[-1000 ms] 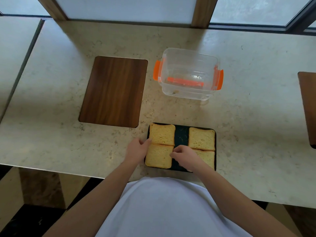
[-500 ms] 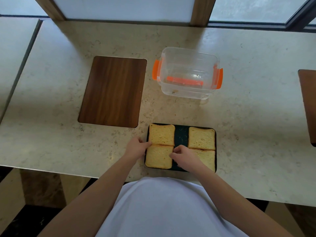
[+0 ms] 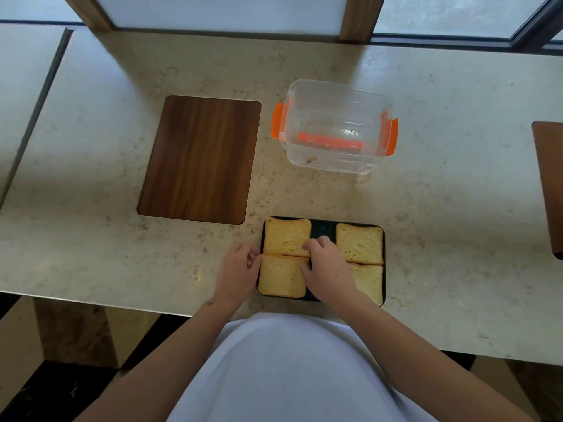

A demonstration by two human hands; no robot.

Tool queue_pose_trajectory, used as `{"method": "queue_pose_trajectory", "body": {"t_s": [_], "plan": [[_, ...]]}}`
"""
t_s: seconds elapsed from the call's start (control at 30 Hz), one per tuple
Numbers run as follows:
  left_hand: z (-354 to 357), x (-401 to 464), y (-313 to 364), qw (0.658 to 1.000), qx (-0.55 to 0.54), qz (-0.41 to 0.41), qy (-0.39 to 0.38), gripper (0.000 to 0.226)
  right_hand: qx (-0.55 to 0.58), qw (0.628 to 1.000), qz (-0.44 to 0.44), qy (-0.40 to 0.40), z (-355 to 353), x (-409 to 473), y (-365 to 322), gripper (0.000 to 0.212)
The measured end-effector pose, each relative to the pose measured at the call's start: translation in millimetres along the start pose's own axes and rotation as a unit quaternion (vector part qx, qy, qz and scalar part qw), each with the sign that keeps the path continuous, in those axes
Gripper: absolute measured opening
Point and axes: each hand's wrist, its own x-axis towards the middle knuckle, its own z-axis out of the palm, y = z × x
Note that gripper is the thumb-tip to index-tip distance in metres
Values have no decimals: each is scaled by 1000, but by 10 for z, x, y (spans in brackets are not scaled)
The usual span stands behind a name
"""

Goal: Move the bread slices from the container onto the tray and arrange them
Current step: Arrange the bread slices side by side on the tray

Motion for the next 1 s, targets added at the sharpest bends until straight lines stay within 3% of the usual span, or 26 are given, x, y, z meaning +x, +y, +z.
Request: {"method": "queue_pose_trajectory", "body": {"t_s": [0.07, 0.2, 0.37, 0.6, 0.83, 1.0], "plan": [[-1, -35, -15, 1000, -11, -9, -1, 8, 41, 998, 40, 9, -22, 162, -26, 37], [-29, -42, 34, 999, -45, -24, 1, 17, 160, 966, 199, -25, -79, 457, 20, 49], [-4, -19, 69, 999, -42, -1, -19, 25, 214, 940, 260, -56, -22, 565, 55, 56], [-12, -65, 49, 998, 18, 52, -34, 24, 248, 934, 253, -42, -6, 568, 109, 30], [-13, -80, 53, 996, 29, 70, -45, 26, 350, 911, 211, -60, -194, 483, 68, 22], [5, -78, 65, 995, 42, 70, -48, 29, 365, 914, 172, -46, -327, 406, 40, 12]]}}
